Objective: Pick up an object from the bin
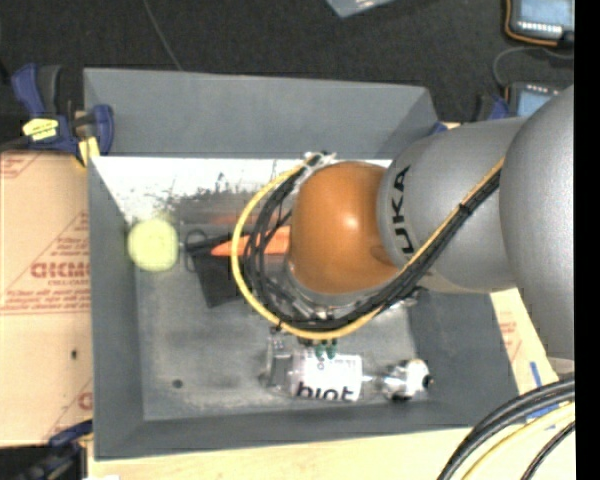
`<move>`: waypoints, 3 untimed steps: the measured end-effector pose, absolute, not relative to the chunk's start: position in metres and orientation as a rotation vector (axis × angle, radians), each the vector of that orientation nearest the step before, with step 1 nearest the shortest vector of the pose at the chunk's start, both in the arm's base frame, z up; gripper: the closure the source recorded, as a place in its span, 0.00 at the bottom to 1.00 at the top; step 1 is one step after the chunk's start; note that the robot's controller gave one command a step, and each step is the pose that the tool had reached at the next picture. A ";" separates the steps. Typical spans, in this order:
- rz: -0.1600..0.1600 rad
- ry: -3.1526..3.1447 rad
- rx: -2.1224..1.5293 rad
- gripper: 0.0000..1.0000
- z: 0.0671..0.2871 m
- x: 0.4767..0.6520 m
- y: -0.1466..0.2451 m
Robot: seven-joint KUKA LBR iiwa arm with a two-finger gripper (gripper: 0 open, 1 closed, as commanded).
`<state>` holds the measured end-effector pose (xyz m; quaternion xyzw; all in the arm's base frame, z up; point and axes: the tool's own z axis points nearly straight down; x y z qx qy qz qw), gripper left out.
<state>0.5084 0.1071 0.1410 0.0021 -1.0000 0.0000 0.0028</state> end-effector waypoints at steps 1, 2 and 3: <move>-0.001 -3.144 0.000 0.00 0.145 0.510 0.106; -0.001 -3.139 0.153 0.00 0.094 0.486 0.058; -0.002 -3.141 0.114 0.00 0.092 0.479 0.039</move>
Offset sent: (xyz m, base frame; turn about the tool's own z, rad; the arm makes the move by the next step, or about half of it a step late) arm -0.0352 -0.0713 -0.0710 -0.1297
